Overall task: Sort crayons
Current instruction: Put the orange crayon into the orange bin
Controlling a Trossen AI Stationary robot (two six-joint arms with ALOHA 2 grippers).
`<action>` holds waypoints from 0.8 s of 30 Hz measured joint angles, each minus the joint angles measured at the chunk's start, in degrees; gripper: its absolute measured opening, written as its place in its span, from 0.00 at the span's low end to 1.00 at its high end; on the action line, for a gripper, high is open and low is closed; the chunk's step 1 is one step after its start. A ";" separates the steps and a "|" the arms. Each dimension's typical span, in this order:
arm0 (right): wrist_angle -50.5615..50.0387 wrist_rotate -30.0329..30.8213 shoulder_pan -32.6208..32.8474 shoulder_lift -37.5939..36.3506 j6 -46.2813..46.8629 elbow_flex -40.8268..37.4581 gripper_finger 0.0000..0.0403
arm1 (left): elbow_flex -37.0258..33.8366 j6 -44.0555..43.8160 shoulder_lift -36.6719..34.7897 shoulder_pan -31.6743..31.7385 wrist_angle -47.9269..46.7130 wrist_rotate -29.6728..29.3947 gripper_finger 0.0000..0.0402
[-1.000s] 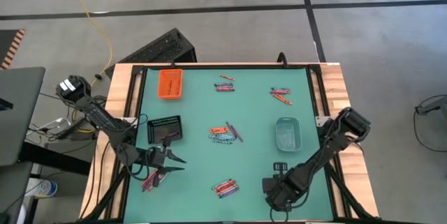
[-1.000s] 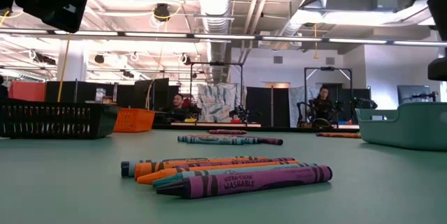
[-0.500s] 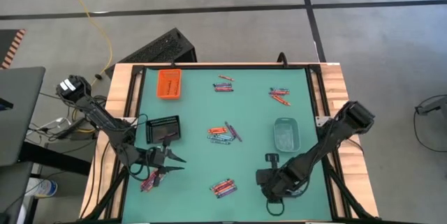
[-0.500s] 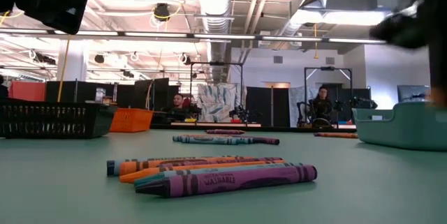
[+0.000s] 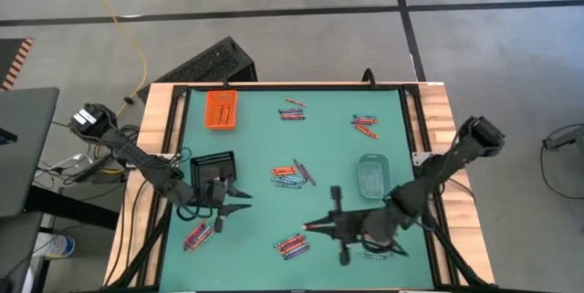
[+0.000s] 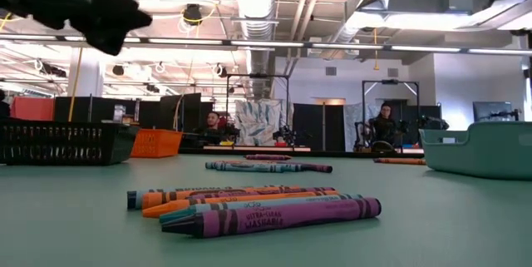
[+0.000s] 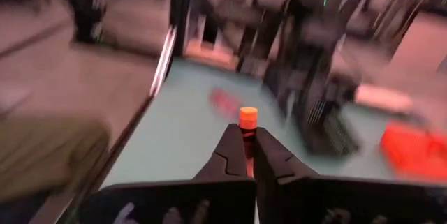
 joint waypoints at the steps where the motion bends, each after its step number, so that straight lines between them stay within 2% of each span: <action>1: 3.10 -1.48 -0.89 1.23 -2.26 -0.07 0.01 | 0.00 0.97 1.08 0.75 1.79 1.80 0.24; 7: 21.49 -17.25 -6.98 8.84 -5.50 -0.09 0.01 | 0.04 7.81 8.24 3.36 14.83 11.58 0.24; 10: 26.44 -22.83 -9.63 11.93 -4.81 -0.11 0.01 | 0.04 10.31 10.96 4.12 21.44 17.52 0.24; 13: 30.94 -27.03 -11.97 14.56 -2.57 -0.11 0.01 | 0.23 11.26 12.56 4.69 24.72 20.57 0.24; 18: 35.95 -28.74 -15.02 17.88 -0.05 -0.07 0.01 | 0.28 10.45 13.62 5.62 24.77 20.66 0.24; 24: 35.30 -28.94 -17.37 18.80 0.53 -0.04 0.01 | 0.28 9.53 13.61 6.19 25.34 20.63 0.24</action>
